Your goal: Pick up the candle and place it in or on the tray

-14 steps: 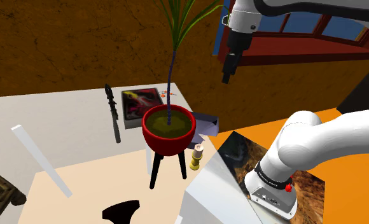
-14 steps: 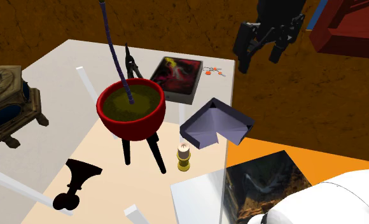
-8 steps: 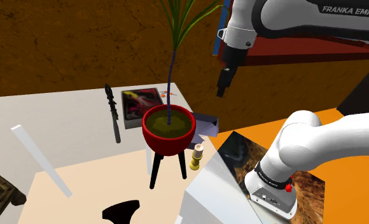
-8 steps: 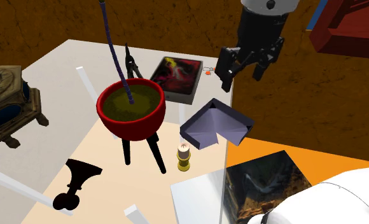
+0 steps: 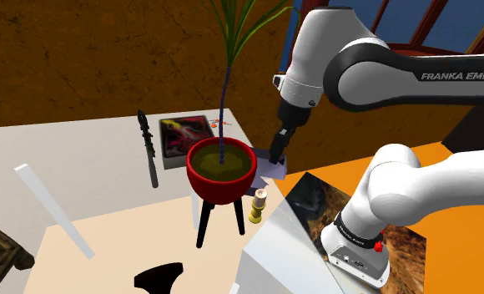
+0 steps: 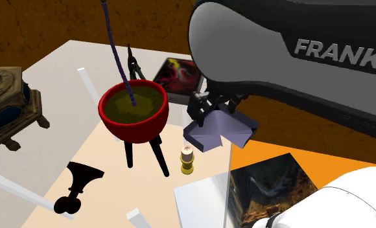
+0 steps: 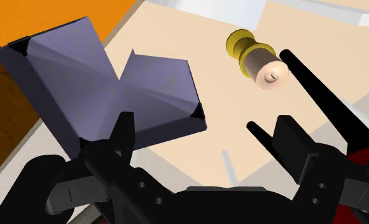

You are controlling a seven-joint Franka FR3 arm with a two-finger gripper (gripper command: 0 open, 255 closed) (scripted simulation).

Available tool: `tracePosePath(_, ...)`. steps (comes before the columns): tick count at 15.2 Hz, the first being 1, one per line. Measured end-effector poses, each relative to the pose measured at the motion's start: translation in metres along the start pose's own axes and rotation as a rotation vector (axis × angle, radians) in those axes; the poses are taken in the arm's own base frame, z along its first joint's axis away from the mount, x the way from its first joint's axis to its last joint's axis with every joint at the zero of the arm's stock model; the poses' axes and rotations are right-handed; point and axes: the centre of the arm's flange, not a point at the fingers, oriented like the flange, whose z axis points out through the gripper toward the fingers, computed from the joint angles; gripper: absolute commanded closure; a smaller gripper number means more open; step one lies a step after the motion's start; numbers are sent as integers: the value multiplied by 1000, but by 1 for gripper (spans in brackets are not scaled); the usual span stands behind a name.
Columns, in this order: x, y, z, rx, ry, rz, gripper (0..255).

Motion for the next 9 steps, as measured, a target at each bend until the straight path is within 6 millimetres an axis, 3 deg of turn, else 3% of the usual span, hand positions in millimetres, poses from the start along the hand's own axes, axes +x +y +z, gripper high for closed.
tracePosePath(7,-10,-66,67,5,45,-13,0)
tracePosePath(9,-12,-73,77,7,53,-15,0)
